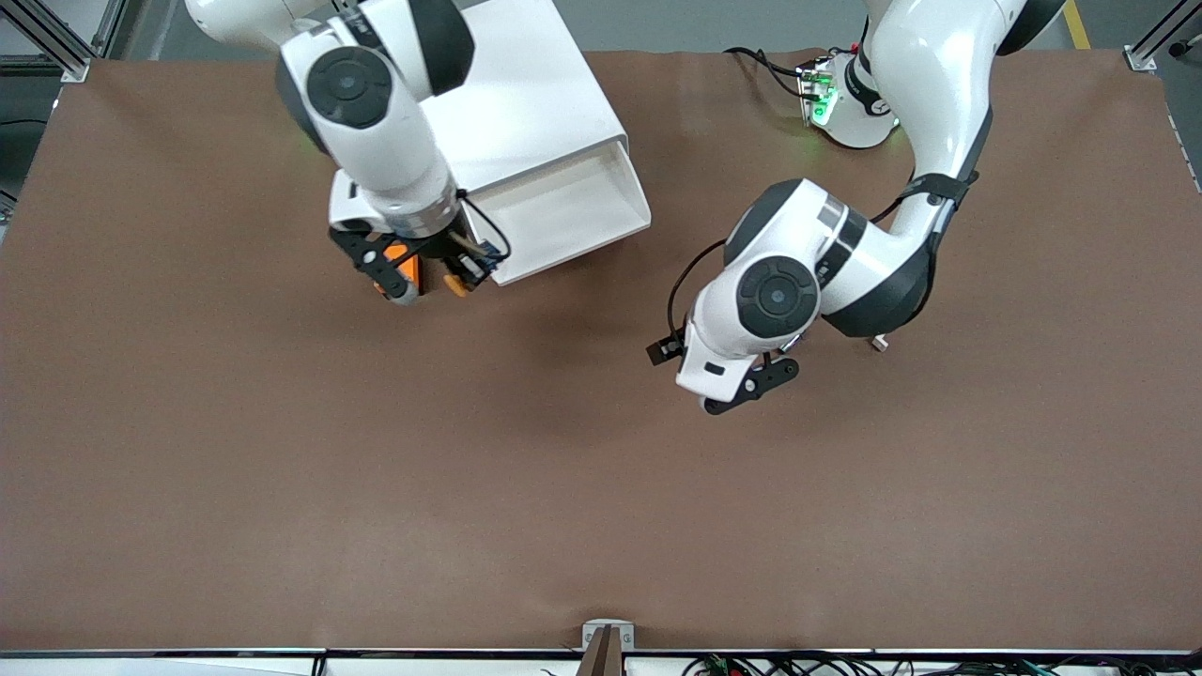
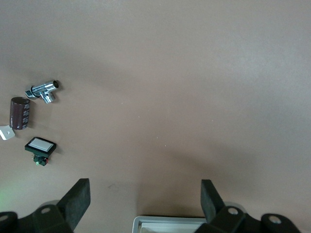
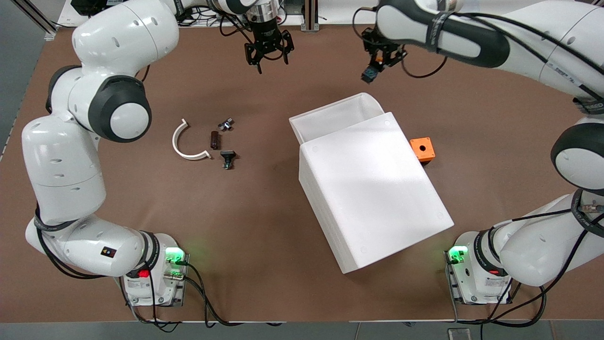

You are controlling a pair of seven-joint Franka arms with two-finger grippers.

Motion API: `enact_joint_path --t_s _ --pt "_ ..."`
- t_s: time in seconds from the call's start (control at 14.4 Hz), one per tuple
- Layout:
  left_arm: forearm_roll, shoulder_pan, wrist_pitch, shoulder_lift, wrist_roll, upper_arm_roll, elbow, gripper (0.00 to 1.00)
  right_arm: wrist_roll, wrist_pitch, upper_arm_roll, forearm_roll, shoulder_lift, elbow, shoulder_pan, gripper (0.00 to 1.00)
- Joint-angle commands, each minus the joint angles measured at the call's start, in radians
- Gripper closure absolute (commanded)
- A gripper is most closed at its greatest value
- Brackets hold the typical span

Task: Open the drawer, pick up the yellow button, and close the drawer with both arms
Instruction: 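Lift the button out with the right gripper while the left gripper pushes, then lower the button onto the table while the left gripper closes the drawer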

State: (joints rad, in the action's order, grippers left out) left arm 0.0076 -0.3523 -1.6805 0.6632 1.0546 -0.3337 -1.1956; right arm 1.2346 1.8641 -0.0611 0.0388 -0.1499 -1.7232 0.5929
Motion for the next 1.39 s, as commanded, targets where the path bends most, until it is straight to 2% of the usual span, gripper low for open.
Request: enact_joint_path --t_s 0.0,0.42,0.9,1.32 --pt "0.028 -0.025 -0.018 -0.030 0.013 0.001 -0.038 0.00 -0.174 -0.019 0.014 0.015 0.016 -0.009 -0.100 1.00" --pt "0.014 -0.069 -0.060 -0.030 0.085 -0.036 -0.094 0.00 -0.603 0.018 0.014 0.006 -0.002 -0.015 -0.321 1.00" --pt "-0.037 -0.154 -0.065 -0.028 0.094 -0.039 -0.121 0.00 -1.019 0.147 0.014 0.001 -0.158 -0.016 -0.530 1.00" --pt "-0.127 -0.204 -0.065 -0.022 0.182 -0.041 -0.127 0.00 -1.182 0.266 0.012 -0.030 -0.275 -0.025 -0.623 1.00"
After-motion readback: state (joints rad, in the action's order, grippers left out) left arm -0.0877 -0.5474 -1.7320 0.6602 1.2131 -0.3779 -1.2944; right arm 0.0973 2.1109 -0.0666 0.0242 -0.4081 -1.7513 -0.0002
